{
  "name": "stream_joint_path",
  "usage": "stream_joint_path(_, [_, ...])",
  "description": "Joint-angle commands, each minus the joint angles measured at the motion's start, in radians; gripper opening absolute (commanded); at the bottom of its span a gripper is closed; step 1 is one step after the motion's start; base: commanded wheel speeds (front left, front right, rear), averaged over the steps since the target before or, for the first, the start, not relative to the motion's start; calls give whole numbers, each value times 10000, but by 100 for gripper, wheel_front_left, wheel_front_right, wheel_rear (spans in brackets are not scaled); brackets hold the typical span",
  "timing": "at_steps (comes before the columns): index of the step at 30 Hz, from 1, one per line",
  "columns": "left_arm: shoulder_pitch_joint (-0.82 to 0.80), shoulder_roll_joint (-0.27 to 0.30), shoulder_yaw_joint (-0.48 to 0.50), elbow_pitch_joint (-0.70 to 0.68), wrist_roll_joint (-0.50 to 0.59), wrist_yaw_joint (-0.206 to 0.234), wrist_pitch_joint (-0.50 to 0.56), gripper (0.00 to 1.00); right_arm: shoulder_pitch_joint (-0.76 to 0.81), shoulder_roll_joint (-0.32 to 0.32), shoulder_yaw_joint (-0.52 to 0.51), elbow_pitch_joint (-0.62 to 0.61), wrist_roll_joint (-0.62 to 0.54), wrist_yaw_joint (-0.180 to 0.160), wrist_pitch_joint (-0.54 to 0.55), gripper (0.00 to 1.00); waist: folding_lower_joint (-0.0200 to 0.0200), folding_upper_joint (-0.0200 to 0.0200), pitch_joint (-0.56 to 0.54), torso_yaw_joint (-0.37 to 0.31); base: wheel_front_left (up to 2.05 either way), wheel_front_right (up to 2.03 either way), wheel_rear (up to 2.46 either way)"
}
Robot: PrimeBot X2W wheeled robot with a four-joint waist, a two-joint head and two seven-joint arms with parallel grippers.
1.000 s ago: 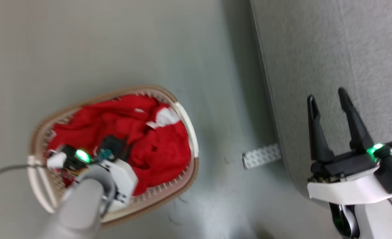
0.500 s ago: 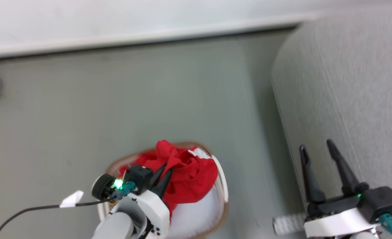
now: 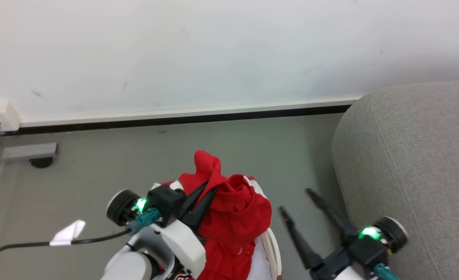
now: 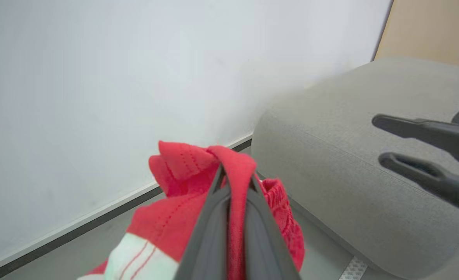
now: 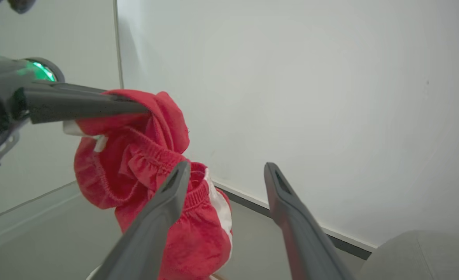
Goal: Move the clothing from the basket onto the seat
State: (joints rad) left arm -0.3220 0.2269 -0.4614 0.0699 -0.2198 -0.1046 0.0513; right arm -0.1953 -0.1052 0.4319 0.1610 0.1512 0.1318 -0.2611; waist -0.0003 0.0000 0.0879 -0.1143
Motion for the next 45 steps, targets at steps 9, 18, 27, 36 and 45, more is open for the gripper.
stream_joint_path(9, [225,-14,-314,-1080,-194,87,709,0,-1801,-1041,2710,967,1052,-21,-15,100,3,0,-363,42,0,0,0])
stream_joint_path(18, [303,-327,-991,-1336,-350,-24,925,0,-2503,-625,3794,2260,1960,-21,-15,100,3,0,-665,324,0,0,0])
stream_joint_path(27, [675,-433,-873,-1196,-846,160,641,100,-2638,-767,4092,2202,3497,-23,-16,0,3,0,-741,542,0,0,0])
stream_joint_path(36, [1233,-263,-562,-787,-851,430,-399,100,-2517,-1103,2845,1787,3455,-23,-16,0,3,0,-715,378,0,0,0])
stream_joint_path(45, [1610,-409,-702,22,-819,445,-1436,100,-2626,-1396,1660,1237,3179,-23,-17,0,3,0,-544,-168,0,0,0])
